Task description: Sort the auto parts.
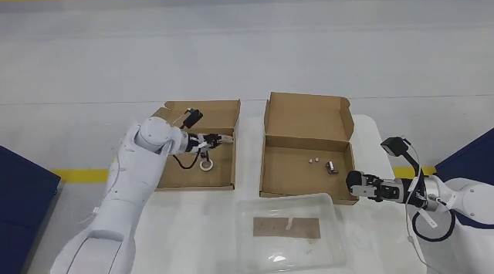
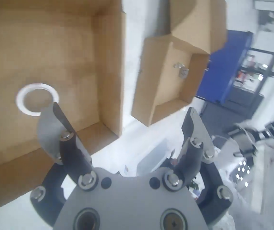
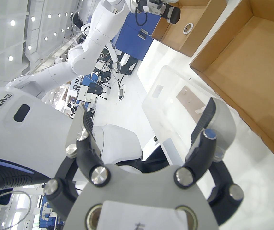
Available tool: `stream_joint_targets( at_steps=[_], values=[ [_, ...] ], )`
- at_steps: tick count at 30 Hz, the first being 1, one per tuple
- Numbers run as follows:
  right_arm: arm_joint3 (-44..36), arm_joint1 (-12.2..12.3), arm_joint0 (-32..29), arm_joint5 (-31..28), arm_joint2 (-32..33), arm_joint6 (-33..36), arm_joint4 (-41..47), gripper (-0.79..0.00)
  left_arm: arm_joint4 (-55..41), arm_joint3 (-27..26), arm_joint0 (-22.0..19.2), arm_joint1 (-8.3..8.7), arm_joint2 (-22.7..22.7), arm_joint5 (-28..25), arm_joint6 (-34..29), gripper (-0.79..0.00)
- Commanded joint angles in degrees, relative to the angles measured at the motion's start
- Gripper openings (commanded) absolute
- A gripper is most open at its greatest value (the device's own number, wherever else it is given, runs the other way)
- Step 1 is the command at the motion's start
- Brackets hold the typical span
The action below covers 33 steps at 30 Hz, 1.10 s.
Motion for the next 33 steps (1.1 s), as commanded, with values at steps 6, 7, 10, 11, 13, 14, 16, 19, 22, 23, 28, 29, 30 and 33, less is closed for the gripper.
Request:
stream_joint_targets(
  at_steps=[6,7,10,11,13,14,16,19,22,23,28,29,30,33],
  values=[
    [0.0,0.0,0.0,0.0,0.0,0.0,0.02,0.0,-12.91,-24.34,16.53,3.04,-9.97,0.66,-10.08,0.0],
    [0.0,0.0,0.0,0.0,0.0,0.0,0.02,0.0,-14.32,-27.15,18.38,3.31,-10.89,1.2,-10.67,0.0],
    [0.0,0.0,0.0,0.0,0.0,0.0,0.02,0.0,-18.52,-34.29,23.3,3.89,-12.61,2.05,-11.78,0.0],
    [0.0,0.0,0.0,0.0,0.0,0.0,0.02,0.0,-19.15,-35.38,24.11,3.99,-12.77,2.03,-11.93,0.0],
    [0.0,0.0,0.0,0.0,0.0,0.0,0.02,0.0,-21.38,-38.09,26.12,4.26,-13.31,2.09,-12.27,0.0],
    [0.0,0.0,0.0,0.0,0.0,0.0,0.02,0.0,-22.59,-39.35,26.98,4.37,-13.38,2.03,-12.8,0.0],
    [0.0,0.0,0.0,0.0,0.0,0.0,0.02,0.0,-24.82,-41.27,28.49,4.64,-13.7,2.14,-13.74,0.0],
    [0.0,0.0,0.0,0.0,0.0,0.0,0.02,0.0,-24.09,-44.23,30.33,5.12,-13.57,4.16,-13.43,0.0],
    [0.0,0.0,0.0,0.0,0.0,0.0,0.0,-0.001,-24.08,-44.3,30.37,5.13,-13.57,4.33,-13.44,0.0],
    [0.0,0.0,0.0,0.0,0.0,0.0,0.0,-0.001,-24.07,-44.32,30.38,5.14,-13.56,4.34,-13.43,0.0],
    [0.0,0.0,0.0,0.0,0.0,0.0,0.0,-0.001,-24.09,-44.23,30.33,5.12,-13.56,4.16,-13.43,0.0],
    [0.0,0.0,0.0,0.0,0.0,0.0,0.0,-0.001,-24.09,-44.23,30.33,5.13,-13.57,4.16,-13.43,0.0],
    [0.0,0.0,0.0,0.0,0.0,0.0,0.0,0.0,-24.09,-44.23,30.33,5.12,-13.57,4.16,-13.43,0.0],
    [0.0,0.0,0.0,0.0,0.0,0.0,0.0,0.0,-24.09,-44.23,30.33,5.12,-13.57,4.15,-13.43,0.0]
  ],
)
